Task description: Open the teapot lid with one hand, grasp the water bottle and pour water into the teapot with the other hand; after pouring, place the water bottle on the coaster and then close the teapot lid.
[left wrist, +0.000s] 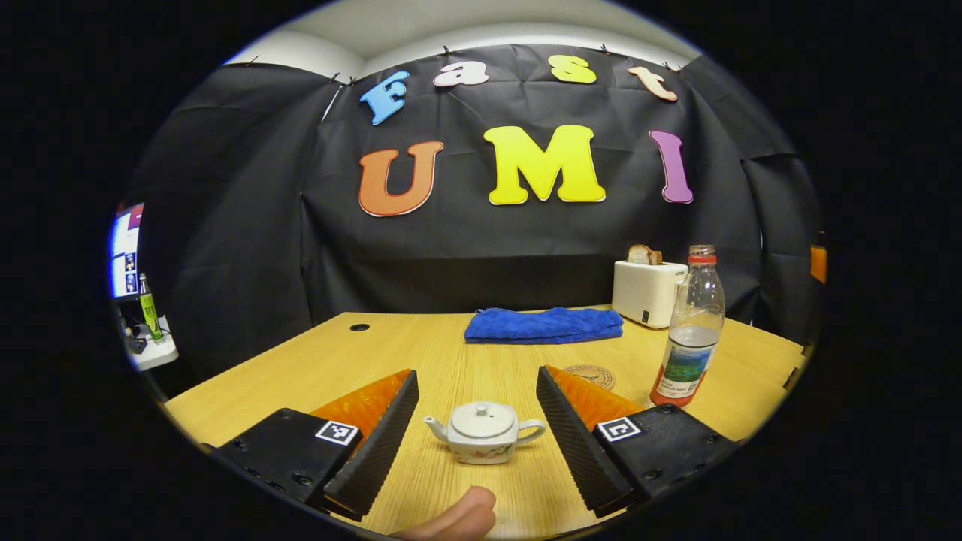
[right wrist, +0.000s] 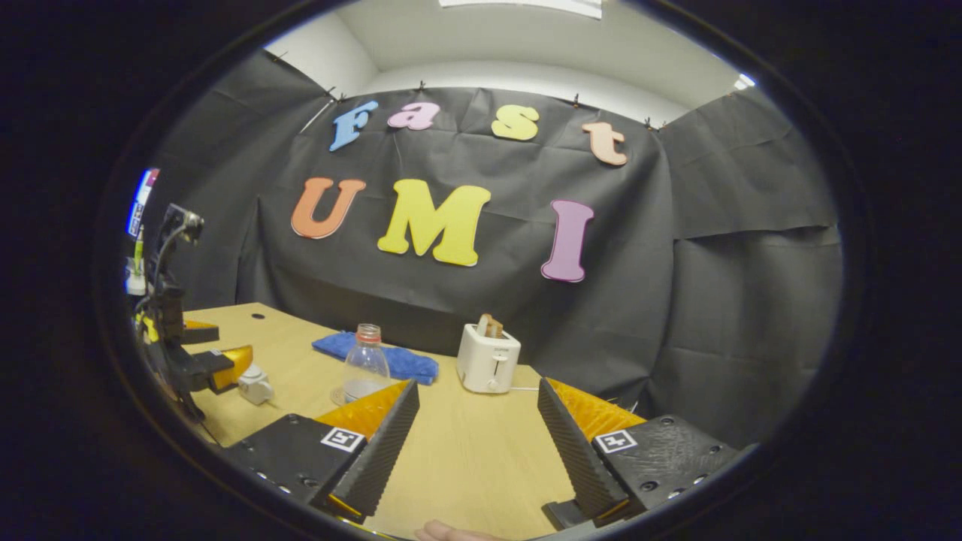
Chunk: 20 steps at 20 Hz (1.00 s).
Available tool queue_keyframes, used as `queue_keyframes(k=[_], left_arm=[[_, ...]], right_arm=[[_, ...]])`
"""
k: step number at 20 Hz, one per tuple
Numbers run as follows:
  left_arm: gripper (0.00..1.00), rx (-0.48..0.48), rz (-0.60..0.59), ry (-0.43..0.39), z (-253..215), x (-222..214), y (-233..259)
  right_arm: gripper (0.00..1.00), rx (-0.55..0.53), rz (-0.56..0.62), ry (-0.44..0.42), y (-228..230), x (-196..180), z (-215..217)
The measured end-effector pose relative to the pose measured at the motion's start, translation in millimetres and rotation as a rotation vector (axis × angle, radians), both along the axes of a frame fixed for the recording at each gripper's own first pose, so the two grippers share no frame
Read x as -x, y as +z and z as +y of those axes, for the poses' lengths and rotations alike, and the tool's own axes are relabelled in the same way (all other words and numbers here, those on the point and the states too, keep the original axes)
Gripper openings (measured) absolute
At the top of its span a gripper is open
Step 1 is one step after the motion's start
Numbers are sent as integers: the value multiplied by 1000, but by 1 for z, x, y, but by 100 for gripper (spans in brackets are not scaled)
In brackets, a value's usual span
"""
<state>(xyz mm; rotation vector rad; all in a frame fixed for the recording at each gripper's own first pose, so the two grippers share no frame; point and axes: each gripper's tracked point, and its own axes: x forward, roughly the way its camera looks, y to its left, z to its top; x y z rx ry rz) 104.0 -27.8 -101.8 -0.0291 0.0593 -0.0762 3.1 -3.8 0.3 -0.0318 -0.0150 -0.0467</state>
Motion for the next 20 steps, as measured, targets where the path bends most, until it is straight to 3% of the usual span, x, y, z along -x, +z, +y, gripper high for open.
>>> queue_keyframes(k=[4,7,12,18,19,20], left_arm=[[99,23,29,11,2,-15,-18],[98,25,-22,29,7,-22,-6],[92,16,37,-41,-9,-34,-18],[65,14,61,-56,-11,-40,-25],[51,14,70,-51,-9,-40,-29],[53,15,74,-41,-7,-41,-31]], right_arm=[[97,-10,18,3,-7,-3,1],[95,-10,36,3,-12,-6,5],[98,18,49,12,-18,-7,16],[98,40,57,23,-23,-8,24],[98,40,60,23,-23,-8,24],[98,40,62,23,-25,-9,24]])
